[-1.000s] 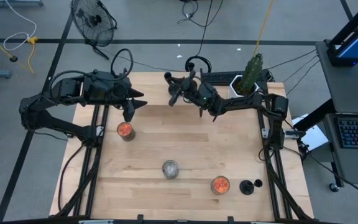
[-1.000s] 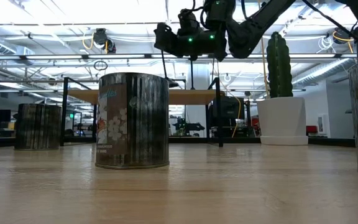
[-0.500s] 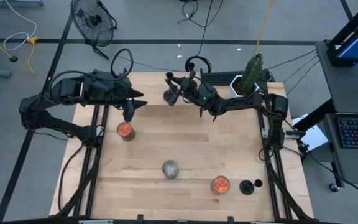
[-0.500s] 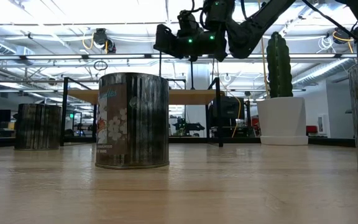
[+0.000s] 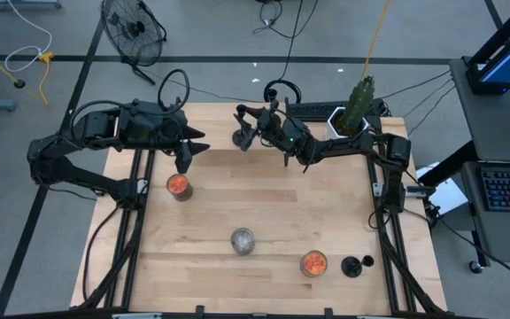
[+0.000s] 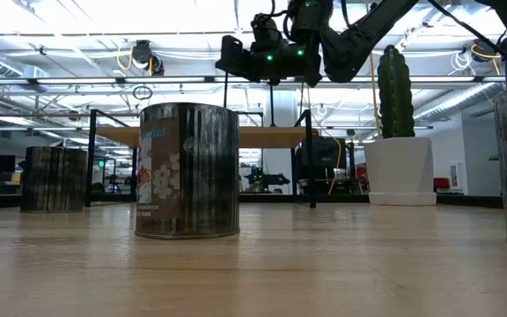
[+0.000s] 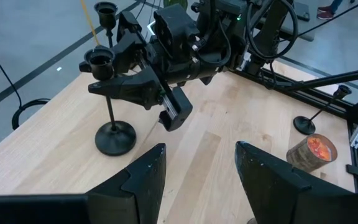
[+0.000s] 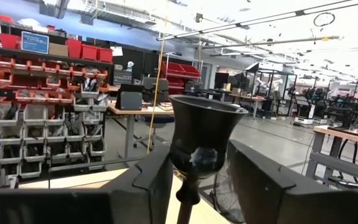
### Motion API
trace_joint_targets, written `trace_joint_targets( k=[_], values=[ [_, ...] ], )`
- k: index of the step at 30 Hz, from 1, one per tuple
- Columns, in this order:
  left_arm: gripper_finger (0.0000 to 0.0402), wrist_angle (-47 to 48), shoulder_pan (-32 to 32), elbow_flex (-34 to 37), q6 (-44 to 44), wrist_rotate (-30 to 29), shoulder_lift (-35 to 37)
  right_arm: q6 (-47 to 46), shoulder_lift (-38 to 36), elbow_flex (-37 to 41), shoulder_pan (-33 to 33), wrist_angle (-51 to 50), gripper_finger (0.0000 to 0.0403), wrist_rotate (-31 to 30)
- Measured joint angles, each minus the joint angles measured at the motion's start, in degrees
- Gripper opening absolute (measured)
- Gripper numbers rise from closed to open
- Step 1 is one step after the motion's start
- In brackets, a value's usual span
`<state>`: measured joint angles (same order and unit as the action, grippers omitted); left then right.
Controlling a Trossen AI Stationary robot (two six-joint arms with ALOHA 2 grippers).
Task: Pick & Place candle stick holders
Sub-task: Put the left black candle holder on the shelf
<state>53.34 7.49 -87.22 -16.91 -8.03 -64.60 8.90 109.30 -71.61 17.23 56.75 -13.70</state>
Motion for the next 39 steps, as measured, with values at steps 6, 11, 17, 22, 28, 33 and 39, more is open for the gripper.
trace_joint_targets(
  k=[6, 11, 17, 22, 28, 33, 39],
  values=[
    [0.02, -0.01, 0.0, 0.0, 0.0, 0.0, 0.0, 1.02, -0.04, 0.0, -0.07, 0.92, 0.0172, 0.21],
    [0.02, -0.01, -0.02, 0.0, 0.0, 0.0, 0.0, 0.68, -0.04, 0.0, -0.07, 0.89, 0.0196, 0.23],
    [0.02, -0.01, -0.01, 0.0, 0.02, 0.0, 0.0, -0.62, -0.04, 0.0, -0.13, 1.65, 0.0203, 0.4],
    [0.02, 0.0, -0.02, 0.0, 0.26, 0.0, 0.0, -0.68, -0.09, 0.0, -0.59, 1.78, 0.0206, 3.06],
    [0.02, 0.0, -0.02, 0.0, 0.28, 0.0, 0.0, -1.57, -0.35, 0.0, -1.03, 1.73, 0.0221, 3.2],
    [0.02, 0.0, -0.02, 0.0, 0.26, 0.0, 0.0, -3.7, -0.35, 0.0, -0.8, 1.86, 0.0218, 3.14],
    [0.02, 0.0, -0.02, 0.0, 0.26, 0.0, 0.0, -3.74, -0.35, 0.0, -0.74, 4.12, 0.0203, 3.07]
  ],
)
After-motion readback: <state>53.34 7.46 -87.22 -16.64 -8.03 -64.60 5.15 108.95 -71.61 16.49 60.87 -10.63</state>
